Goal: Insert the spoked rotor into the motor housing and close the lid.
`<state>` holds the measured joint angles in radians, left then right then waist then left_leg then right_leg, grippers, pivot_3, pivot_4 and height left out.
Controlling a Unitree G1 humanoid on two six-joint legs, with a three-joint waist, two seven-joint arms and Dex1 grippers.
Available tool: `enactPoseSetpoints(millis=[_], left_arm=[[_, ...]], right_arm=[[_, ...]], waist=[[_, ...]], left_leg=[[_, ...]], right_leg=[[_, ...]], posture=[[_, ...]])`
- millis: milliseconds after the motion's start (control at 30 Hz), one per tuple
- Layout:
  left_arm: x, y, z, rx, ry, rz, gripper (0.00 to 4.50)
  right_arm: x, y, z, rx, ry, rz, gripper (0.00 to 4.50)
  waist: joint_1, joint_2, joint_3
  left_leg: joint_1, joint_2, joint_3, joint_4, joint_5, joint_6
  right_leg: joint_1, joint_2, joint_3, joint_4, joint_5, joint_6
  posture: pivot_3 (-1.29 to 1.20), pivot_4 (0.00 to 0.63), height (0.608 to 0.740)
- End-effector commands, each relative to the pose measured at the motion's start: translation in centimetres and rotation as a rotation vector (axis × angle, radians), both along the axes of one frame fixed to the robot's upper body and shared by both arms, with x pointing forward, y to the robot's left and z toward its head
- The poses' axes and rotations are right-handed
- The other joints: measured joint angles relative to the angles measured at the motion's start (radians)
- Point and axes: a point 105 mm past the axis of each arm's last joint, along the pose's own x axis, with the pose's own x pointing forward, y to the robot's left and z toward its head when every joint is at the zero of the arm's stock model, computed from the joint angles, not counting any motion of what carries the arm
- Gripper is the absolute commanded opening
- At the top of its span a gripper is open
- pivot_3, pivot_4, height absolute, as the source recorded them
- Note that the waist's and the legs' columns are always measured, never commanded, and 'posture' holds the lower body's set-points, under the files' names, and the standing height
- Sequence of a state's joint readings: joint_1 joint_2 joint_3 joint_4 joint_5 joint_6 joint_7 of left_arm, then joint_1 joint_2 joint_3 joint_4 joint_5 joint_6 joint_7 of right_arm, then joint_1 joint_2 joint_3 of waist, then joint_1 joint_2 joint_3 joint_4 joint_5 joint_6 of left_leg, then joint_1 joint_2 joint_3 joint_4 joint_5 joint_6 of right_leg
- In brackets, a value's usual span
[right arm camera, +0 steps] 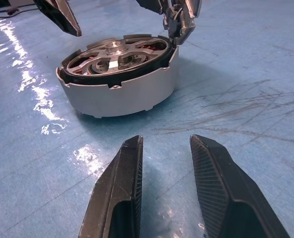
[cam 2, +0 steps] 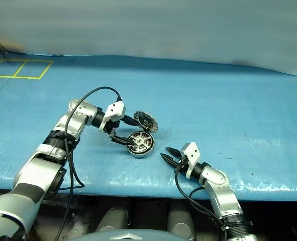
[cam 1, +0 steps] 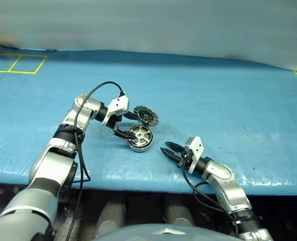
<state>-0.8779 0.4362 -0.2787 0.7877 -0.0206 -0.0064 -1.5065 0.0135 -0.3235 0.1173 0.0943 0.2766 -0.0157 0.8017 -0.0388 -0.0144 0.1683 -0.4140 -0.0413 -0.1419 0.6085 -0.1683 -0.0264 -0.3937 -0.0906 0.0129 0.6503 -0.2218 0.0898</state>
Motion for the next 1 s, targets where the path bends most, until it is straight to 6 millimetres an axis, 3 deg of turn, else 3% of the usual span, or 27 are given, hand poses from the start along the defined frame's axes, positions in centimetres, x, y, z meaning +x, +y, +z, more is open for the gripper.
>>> enactPoseSetpoints(millis=[33,300,400,500,767,1000], left_arm=[[0.3,0.2,2.0,-0.047,-0.065,-0.007,4.48],[-1.4,1.1,2.4,-0.108,-0.125,-0.004,4.48],[-2.3,1.8,1.9,-0.125,-0.136,0.035,4.5],[-3.1,2.3,1.3,-0.141,-0.136,0.072,4.5],[-4.3,2.7,-1.0,-0.171,-0.136,0.166,4.5],[-4.6,2.9,-2.0,-0.22,-0.137,0.232,4.5]], right_arm=[[0.3,-0.2,0.6,0.009,-0.029,-0.01,1.59],[0.7,-0.3,1.7,0.029,-0.046,-0.024,1.59],[1.0,-0.3,2.8,0.038,-0.071,-0.019,1.02],[1.0,0.0,3.9,0.028,-0.095,0.012,0.02],[1.2,2.4,6.6,0.011,-0.166,0.125,0.02],[1.9,4.3,6.3,-0.012,-0.149,0.179,0.02]], waist=[[0.0,0.0,0.0],[-0.002,0.0,0.0],[-0.002,0.001,0.001],[0.001,0.002,0.001],[0.002,0.002,0.001],[0.003,0.002,0.001]], left_leg=[[0.0,0.0,0.0,0.0,0.0,0.0],[0.0,0.0,0.0,0.0,0.0,0.0],[0.0,0.0,0.0,0.0,0.0,0.0],[0.0,0.0,0.0,0.0,0.0,0.0],[0.0,0.0,0.0,0.0,0.0,0.0],[0.0,0.0,0.0,0.0,0.0,0.0]], right_leg=[[0.0,0.0,0.0,0.0,0.0,0.0],[0.0,0.0,0.0,0.0,0.0,0.0],[0.0,0.0,0.001,0.0,0.0,-0.001],[0.0,0.0,0.001,0.0,-0.001,-0.002],[0.0,0.0,0.001,0.0,-0.003,-0.006],[-0.001,-0.001,0.001,0.0,-0.003,-0.006]], posture=[[0.0,0.15,0.74],[0.0,0.15,0.74],[0.0,0.15,0.74],[0.0,0.15,0.74],[0.0,0.15,0.74],[0.0,0.15,0.74]])
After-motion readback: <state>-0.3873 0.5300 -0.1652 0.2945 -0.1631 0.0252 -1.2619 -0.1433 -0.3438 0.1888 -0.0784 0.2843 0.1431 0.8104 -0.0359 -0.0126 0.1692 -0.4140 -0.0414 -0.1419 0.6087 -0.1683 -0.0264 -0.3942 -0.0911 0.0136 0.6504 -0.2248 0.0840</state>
